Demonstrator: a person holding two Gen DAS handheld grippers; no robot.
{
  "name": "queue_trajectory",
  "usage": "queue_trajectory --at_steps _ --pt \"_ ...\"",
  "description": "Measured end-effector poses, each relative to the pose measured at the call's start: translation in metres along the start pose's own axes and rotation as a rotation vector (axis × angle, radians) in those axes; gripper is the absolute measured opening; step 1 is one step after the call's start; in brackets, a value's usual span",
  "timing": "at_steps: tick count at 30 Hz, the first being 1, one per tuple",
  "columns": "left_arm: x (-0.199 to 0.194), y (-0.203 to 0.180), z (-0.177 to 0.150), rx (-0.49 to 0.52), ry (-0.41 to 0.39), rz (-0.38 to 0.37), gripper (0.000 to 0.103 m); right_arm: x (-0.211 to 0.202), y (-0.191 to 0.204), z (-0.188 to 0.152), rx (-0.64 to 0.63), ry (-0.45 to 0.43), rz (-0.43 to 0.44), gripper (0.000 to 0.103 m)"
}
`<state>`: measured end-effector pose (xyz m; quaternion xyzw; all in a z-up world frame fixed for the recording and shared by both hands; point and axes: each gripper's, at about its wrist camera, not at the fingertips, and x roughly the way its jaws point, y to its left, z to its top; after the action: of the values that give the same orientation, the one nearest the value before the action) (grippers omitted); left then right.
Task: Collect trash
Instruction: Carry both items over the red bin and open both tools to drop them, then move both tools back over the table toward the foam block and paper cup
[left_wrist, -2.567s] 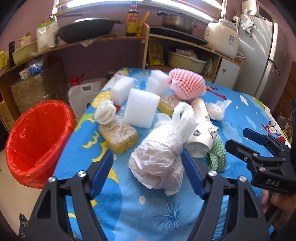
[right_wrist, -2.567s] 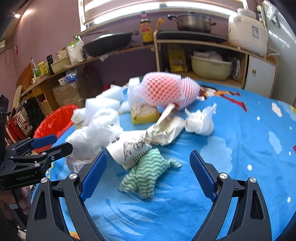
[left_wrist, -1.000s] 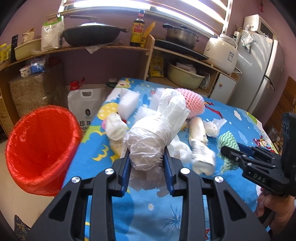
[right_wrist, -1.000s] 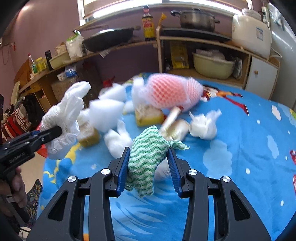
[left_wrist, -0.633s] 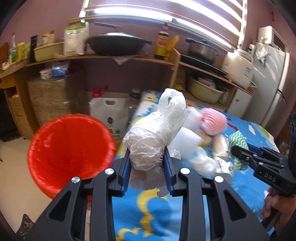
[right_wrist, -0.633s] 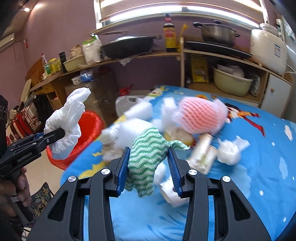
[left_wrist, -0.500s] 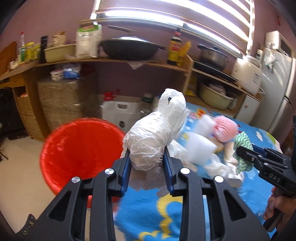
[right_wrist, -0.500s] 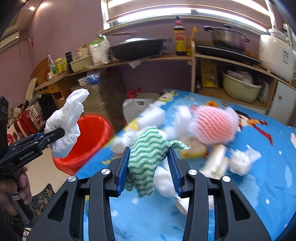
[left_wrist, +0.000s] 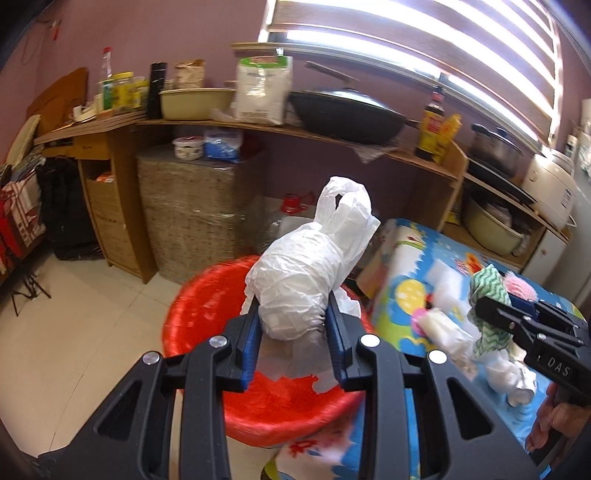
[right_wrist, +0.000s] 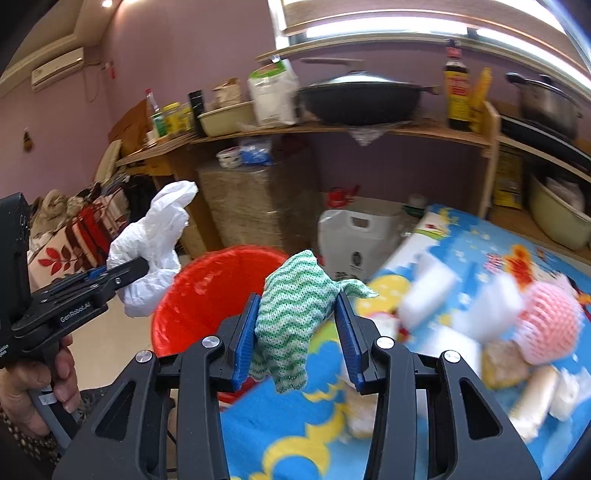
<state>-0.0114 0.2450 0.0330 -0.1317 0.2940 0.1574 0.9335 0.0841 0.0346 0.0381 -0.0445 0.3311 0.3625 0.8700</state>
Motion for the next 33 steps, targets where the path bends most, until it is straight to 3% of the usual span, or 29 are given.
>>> queue_trajectory --at_steps 8,14,16,18,25,31,33 --pt "0.009 0.029 0.005 -0.048 0.008 0.029 0.032 0.045 0.037 0.02 -0.054 0.032 0.088 0.043" --pt "0.013 0.042 0.008 -0.072 0.012 0.036 0.034 0.067 0.053 0.027 -0.077 0.046 0.126 0.057" --pt "0.013 0.044 0.007 -0.077 0.012 0.033 0.054 0.07 0.057 0.029 -0.088 0.044 0.124 0.067" --pt "0.013 0.045 0.007 -0.083 0.012 0.034 0.058 0.072 0.058 0.03 -0.096 0.042 0.122 0.071" --pt "0.01 0.039 0.001 -0.078 0.016 0.023 0.059 0.055 0.038 0.024 -0.059 0.018 0.073 0.075" --pt "0.004 0.01 -0.005 -0.031 0.01 -0.033 0.059 0.02 0.012 0.01 -0.024 -0.019 -0.011 0.078" --pt "0.003 -0.003 -0.007 -0.02 0.006 -0.057 0.064 0.005 0.001 0.003 -0.013 -0.032 -0.051 0.078"
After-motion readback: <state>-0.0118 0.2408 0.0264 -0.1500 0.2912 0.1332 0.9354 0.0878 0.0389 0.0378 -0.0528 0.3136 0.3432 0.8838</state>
